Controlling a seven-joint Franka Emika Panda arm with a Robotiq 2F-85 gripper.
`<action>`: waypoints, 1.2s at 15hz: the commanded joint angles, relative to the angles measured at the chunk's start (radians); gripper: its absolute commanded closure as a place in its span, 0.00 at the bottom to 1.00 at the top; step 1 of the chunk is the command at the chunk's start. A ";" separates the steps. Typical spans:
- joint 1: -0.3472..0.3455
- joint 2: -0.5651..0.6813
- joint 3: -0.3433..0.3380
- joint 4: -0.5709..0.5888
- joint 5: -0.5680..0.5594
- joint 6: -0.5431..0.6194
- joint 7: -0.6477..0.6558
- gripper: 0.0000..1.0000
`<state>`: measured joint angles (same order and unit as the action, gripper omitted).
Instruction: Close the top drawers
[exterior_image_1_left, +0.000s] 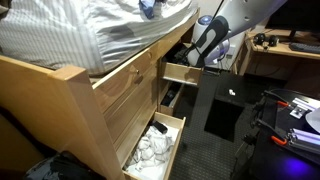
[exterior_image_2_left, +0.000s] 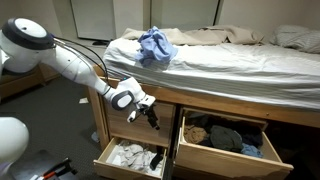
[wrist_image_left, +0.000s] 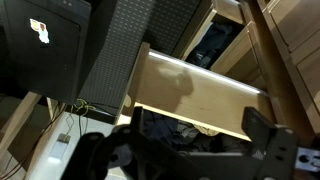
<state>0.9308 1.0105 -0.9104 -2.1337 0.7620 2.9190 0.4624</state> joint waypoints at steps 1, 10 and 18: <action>-0.034 -0.043 0.026 -0.012 -0.117 0.031 0.081 0.00; 0.003 0.131 -0.213 -0.133 -0.346 -0.061 0.422 0.00; -0.192 -0.053 -0.299 -0.302 -0.414 -0.111 0.323 0.00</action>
<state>0.8689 1.1174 -1.2425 -2.4131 0.3765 2.7636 0.8623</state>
